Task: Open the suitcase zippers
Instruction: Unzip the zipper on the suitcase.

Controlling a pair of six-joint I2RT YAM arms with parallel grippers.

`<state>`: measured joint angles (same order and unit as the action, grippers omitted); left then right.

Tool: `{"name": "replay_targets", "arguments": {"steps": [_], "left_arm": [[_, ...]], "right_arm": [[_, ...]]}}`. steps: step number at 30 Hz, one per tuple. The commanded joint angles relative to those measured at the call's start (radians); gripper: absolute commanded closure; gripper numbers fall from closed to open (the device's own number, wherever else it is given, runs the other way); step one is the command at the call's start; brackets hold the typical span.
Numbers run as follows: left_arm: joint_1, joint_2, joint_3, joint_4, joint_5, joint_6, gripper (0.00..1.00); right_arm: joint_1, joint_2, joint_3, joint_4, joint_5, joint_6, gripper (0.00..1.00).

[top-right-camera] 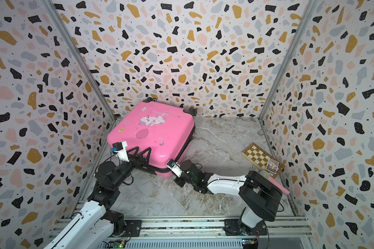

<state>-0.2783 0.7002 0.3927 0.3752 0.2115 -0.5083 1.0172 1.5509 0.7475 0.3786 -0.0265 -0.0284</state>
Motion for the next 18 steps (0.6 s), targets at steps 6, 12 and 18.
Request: {"name": "replay_targets", "arguments": {"steps": [6,12,18], "left_arm": [[-0.006,0.036,-0.009,-0.052,0.043,-0.011,0.01],[-0.006,0.044,-0.011,-0.043,0.052,-0.011,0.01],[-0.006,0.021,-0.008,-0.060,0.044,-0.008,0.01]], "right_arm": [[0.078,-0.043,0.005,-0.045,-0.078,-0.006,1.00],[0.111,0.004,0.036,-0.070,-0.045,0.029,1.00],[0.130,-0.023,-0.011,-0.095,-0.033,0.070,1.00]]}}
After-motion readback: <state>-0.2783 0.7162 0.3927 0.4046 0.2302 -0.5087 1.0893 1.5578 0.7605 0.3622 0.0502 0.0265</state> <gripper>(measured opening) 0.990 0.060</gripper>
